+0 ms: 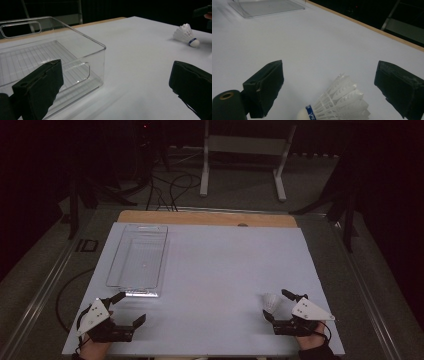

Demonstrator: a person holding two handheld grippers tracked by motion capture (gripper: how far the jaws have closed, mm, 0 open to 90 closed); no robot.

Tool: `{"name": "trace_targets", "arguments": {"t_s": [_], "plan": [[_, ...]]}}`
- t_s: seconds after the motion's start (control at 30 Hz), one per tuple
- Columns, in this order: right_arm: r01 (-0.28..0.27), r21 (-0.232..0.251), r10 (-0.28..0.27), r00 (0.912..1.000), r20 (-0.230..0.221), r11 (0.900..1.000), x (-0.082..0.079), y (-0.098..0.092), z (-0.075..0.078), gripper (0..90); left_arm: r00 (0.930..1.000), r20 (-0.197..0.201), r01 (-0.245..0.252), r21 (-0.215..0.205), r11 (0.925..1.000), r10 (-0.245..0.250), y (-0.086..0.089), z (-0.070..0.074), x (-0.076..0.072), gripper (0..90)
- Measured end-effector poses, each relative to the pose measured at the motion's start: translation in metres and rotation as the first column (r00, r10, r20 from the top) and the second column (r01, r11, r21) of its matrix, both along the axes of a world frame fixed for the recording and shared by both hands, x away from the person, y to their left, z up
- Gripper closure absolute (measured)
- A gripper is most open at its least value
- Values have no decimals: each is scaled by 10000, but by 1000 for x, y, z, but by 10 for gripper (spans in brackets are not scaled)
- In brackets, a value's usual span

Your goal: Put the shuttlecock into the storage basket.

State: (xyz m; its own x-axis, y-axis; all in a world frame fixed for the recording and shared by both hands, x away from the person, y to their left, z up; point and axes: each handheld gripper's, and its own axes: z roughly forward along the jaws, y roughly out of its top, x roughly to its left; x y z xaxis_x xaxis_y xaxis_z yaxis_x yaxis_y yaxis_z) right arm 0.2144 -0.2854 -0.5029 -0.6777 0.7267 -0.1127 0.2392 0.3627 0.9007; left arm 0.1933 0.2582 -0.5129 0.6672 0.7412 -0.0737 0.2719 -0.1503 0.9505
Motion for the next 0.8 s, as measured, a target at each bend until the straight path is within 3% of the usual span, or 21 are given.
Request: {"name": "trace_targets", "arguments": {"t_s": [0.4, 0.8], "plan": [[-216, 40, 216, 9997, -142, 9998, -1, 1, 3, 86, 10000, 7, 2, 36, 10000, -2, -1, -1, 0, 3], [-495, -320, 490, 9987, -161, 9983, -5, 4, 14, 78, 10000, 15, -7, 78, 10000, 7, -1, 0, 0, 3]]}}
